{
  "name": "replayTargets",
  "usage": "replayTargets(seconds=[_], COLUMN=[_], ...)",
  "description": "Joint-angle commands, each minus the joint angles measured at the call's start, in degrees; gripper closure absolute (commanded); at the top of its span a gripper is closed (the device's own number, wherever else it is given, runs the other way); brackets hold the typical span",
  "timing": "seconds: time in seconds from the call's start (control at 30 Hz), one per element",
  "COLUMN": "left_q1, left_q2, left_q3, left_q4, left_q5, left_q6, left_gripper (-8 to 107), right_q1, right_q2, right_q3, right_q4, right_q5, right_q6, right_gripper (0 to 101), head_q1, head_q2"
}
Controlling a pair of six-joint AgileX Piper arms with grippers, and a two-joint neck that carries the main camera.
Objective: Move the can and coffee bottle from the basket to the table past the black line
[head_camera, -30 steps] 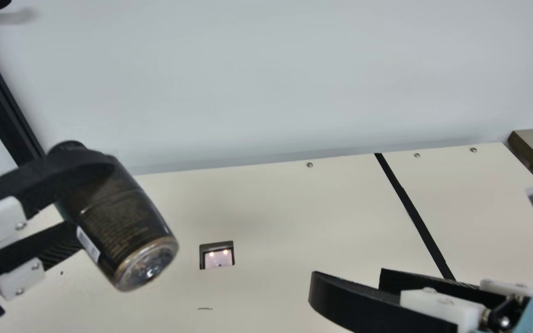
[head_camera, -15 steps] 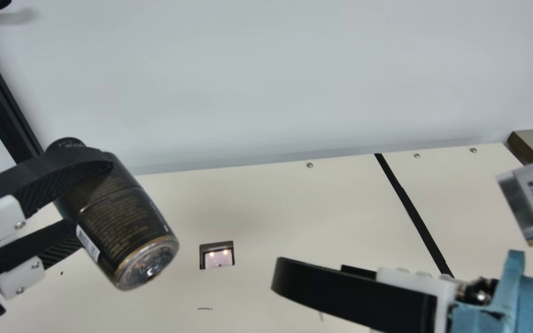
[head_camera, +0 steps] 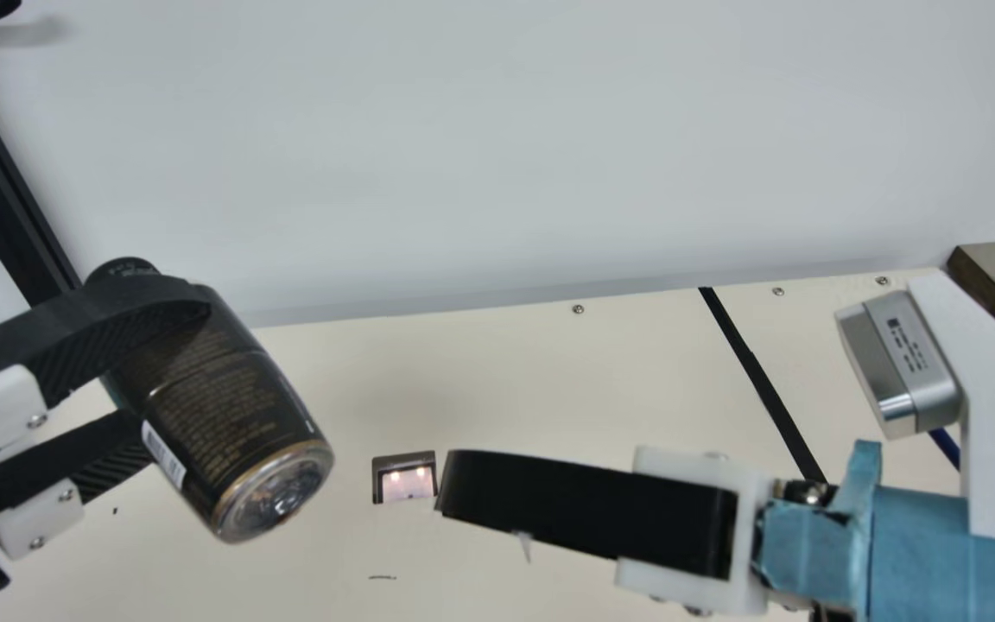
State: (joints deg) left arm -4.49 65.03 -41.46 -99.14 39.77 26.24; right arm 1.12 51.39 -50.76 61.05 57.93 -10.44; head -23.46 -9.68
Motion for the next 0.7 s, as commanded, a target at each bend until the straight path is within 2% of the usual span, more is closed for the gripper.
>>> replayTargets(seconds=[0.0, 0.17, 0.53, 0.63, 0.67], left_q1=[0.0, 0.0, 0.0, 0.0, 0.0], left_q2=[0.0, 0.0, 0.0, 0.0, 0.0], left_q3=[0.0, 0.0, 0.0, 0.0, 0.0], left_q4=[0.0, 0.0, 0.0, 0.0, 0.0], left_q5=[0.0, 0.0, 0.0, 0.0, 0.0], left_q6=[0.0, 0.0, 0.0, 0.0, 0.0], left_gripper=[89, 89, 89, 89, 89], right_q1=[0.0, 2.9, 15.1, 17.1, 16.3], right_q2=[0.3, 2.1, 10.2, 12.2, 11.3], right_q3=[0.0, 0.9, 0.9, 0.5, 0.6], right_q4=[1.4, 4.8, 12.7, 15.0, 14.0], right_q5=[-0.8, -4.0, -13.4, -15.2, -14.7], right_q6=[-0.6, -2.4, -6.8, -8.2, -7.8], right_gripper=[0, 0, 0, 0, 0], head_q1=[-1.5, -1.5, -1.5, -1.5, -1.5], head_q2=[-0.4, -0.4, -0.4, -0.4, -0.4])
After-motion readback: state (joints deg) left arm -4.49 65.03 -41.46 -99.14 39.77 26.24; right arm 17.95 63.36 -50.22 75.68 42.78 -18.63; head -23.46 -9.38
